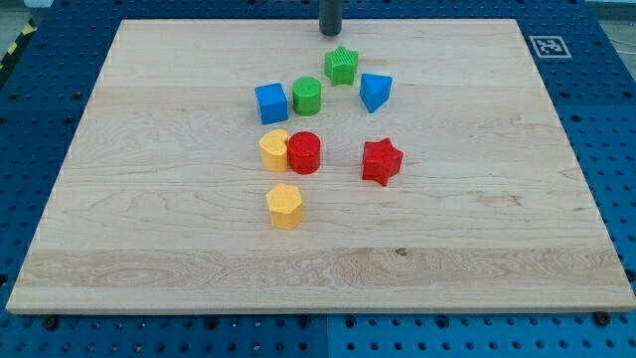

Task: Push green star into blue triangle

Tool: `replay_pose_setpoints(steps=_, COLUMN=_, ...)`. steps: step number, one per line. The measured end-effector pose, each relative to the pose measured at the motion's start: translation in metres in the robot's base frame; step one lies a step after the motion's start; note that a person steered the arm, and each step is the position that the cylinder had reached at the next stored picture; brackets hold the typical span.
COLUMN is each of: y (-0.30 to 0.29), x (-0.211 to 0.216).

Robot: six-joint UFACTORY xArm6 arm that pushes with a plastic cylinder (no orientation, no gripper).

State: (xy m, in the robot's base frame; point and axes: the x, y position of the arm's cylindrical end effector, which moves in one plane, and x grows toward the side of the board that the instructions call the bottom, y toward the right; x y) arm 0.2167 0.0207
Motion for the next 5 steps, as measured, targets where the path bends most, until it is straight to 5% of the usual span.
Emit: replay_pose_setpoints(steps=5, y=0.0, x=0.046)
